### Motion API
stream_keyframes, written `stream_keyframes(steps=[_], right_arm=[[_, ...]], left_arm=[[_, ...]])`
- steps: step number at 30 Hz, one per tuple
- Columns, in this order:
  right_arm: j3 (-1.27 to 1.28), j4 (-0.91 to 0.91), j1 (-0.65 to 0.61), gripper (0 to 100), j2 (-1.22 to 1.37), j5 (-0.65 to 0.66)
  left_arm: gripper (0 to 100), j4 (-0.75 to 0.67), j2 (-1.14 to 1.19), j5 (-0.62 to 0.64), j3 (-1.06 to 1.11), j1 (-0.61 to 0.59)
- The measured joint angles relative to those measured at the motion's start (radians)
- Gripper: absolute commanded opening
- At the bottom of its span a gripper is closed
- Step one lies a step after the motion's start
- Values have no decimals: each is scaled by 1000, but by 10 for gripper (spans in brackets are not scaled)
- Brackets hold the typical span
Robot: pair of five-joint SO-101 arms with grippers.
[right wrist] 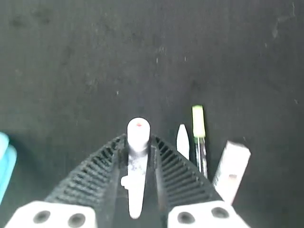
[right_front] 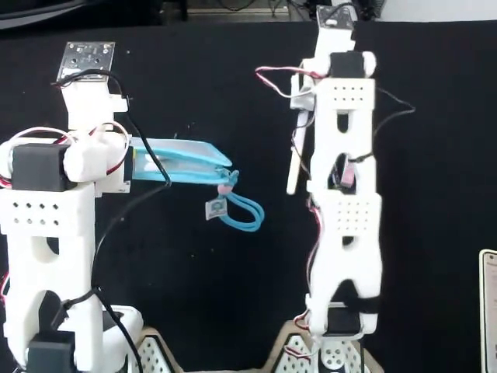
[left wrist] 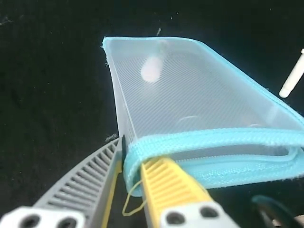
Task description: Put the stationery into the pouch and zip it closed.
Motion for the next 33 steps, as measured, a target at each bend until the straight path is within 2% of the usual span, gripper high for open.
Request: stream_keyframes(steps=[6, 15, 23, 26, 33], right_arm=[[390, 0, 0, 11, -393, 78], [783, 0, -64, 11, -924, 138], [1014, -11, -199, 11, -1395, 143], [1103, -71, -239, 11, -1560, 143], [1229, -153, -431, 11, -1854, 143]], left_arm=[[30, 0, 0, 0, 0, 0], [30, 0, 0, 0, 0, 0], [30, 0, 0, 0, 0, 0], [30, 0, 0, 0, 0, 0], [30, 0, 0, 0, 0, 0]])
